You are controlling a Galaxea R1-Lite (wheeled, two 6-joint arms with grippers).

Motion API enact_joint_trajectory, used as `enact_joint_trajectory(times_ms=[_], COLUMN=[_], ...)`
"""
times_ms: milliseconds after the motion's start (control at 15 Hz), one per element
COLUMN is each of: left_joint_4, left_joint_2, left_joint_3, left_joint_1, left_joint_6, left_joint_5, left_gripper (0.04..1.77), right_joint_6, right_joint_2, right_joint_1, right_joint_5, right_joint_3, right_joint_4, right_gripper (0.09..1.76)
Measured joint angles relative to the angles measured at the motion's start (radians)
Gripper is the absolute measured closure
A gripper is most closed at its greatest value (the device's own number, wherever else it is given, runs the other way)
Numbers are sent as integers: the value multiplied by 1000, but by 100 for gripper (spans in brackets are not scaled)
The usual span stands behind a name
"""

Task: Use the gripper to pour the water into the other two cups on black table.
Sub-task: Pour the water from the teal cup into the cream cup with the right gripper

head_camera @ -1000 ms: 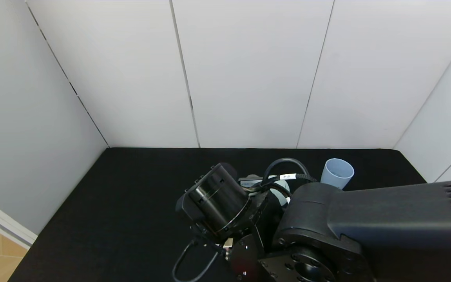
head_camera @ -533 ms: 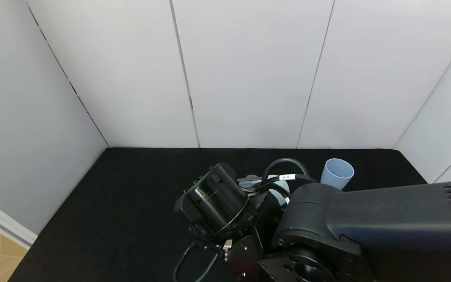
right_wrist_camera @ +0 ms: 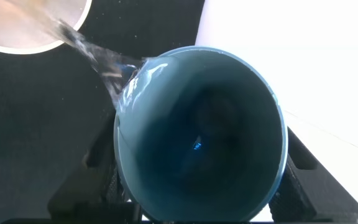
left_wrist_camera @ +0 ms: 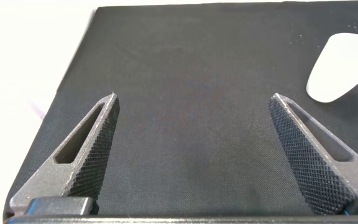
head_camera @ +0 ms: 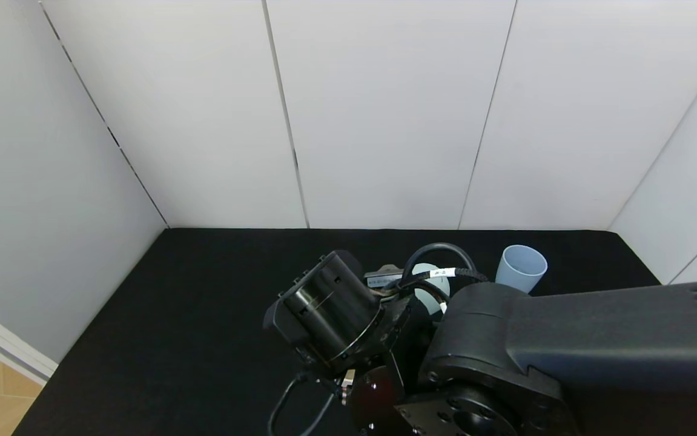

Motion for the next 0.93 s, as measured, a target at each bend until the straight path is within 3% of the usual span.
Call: enact_joint_trajectory(times_ms=[933], left_joint_4=[0], left_joint_2=[0], left_joint_3=[0], left_joint_1=[0], left_joint_6=[0], left_joint_5=[0], left_gripper=[9], right_joint_6=[-54], right_joint_2=[-4], right_joint_1=[14], right_joint_5=[-20], right_joint_3=[0], right_joint_4=[2], right_gripper=[62])
